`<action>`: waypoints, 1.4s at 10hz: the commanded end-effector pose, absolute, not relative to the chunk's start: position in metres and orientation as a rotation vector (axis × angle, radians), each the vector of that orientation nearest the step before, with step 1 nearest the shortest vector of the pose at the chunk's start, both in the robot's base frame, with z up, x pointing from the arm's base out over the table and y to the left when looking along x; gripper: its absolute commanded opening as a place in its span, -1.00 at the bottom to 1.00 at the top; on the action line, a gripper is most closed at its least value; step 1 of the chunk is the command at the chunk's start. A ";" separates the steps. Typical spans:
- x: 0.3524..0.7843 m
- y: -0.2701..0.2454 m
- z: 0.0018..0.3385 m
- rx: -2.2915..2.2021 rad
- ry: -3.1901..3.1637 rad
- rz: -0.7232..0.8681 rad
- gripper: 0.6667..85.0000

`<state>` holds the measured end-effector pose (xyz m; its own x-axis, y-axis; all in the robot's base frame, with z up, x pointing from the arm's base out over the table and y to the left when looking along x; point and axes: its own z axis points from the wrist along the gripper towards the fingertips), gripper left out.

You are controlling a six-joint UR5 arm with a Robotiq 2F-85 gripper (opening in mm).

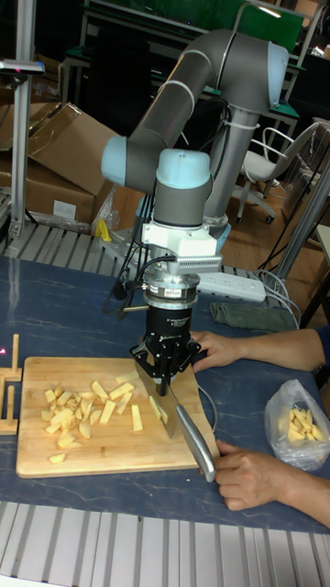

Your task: Chop the potatoes

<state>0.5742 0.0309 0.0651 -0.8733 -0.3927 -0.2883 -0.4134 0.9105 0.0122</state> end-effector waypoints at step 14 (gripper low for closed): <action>0.586 0.045 0.083 -0.558 2.838 0.140 -0.99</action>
